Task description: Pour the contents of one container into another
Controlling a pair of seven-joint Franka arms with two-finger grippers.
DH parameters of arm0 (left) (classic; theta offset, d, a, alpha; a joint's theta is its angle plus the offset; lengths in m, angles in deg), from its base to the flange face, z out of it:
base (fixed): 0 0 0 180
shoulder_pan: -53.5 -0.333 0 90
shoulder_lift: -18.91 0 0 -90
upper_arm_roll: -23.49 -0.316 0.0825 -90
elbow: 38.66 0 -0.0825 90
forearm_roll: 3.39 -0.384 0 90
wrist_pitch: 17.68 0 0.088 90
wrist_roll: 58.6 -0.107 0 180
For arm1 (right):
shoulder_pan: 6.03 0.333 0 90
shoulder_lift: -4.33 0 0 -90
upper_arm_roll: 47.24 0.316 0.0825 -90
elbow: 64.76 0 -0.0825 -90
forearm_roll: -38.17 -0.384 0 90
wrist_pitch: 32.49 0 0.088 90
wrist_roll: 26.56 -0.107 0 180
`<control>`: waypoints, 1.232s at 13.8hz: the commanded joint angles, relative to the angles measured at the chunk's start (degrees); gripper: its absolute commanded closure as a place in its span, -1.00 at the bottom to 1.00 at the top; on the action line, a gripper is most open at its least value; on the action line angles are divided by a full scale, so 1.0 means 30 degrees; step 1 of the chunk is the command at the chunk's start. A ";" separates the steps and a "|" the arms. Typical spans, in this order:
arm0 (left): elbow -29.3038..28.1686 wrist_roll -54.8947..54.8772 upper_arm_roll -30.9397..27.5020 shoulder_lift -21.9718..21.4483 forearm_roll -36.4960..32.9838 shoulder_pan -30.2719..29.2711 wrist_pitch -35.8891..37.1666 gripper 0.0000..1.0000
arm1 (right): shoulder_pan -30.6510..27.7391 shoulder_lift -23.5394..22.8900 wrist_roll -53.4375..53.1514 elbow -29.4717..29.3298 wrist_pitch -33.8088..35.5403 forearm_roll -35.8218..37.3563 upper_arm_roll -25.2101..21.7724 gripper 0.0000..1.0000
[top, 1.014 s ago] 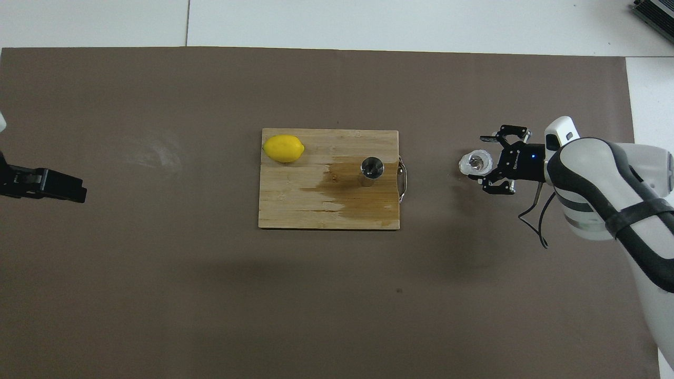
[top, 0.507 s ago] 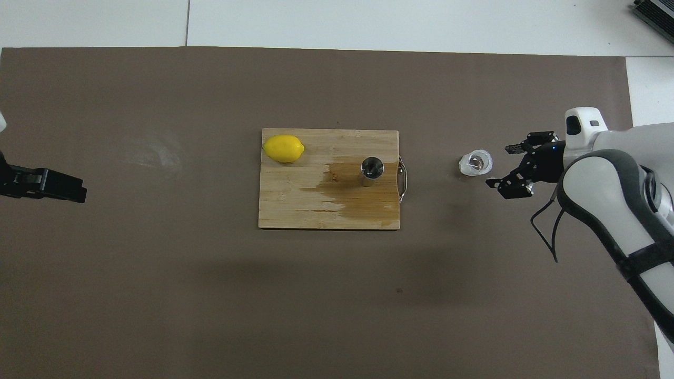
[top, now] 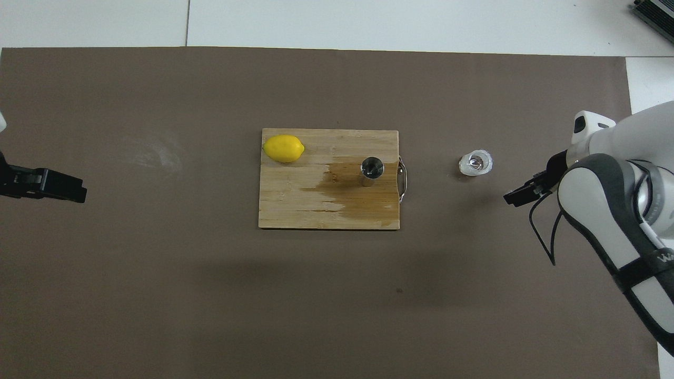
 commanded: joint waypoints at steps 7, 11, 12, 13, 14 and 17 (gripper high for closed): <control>-0.0510 0.0136 -0.0112 -0.0535 0.0044 0.0055 0.0101 -1.00 | 0.0170 0.2556 -0.9835 -0.5006 0.6544 0.2220 0.0229 -1.00; -0.0510 0.0136 -0.0112 -0.0535 0.0044 0.0055 0.0101 -1.00 | -0.0004 0.3087 -1.0241 -0.6623 0.8479 0.1609 0.0171 -1.00; -0.0510 0.0136 -0.0112 -0.0535 0.0044 0.0055 0.0101 -1.00 | -0.0006 0.3116 -1.0854 -0.6653 0.8772 0.1315 0.0142 -1.00; -0.0510 0.0136 -0.0112 -0.0535 0.0044 0.0055 0.0101 -1.00 | -0.0006 0.3320 -1.1324 -0.6479 0.9094 0.1341 0.0200 -1.00; -0.0510 0.0136 -0.0112 -0.0535 0.0044 0.0055 0.0101 -1.00 | -0.0064 0.3380 -1.1358 -0.6448 0.9445 0.1312 0.0200 -1.00; -0.0510 0.0136 -0.0112 -0.0535 0.0044 0.0055 0.0101 -1.00 | 0.1188 0.3702 -1.1416 -0.6829 0.9828 0.1314 -0.1111 -1.00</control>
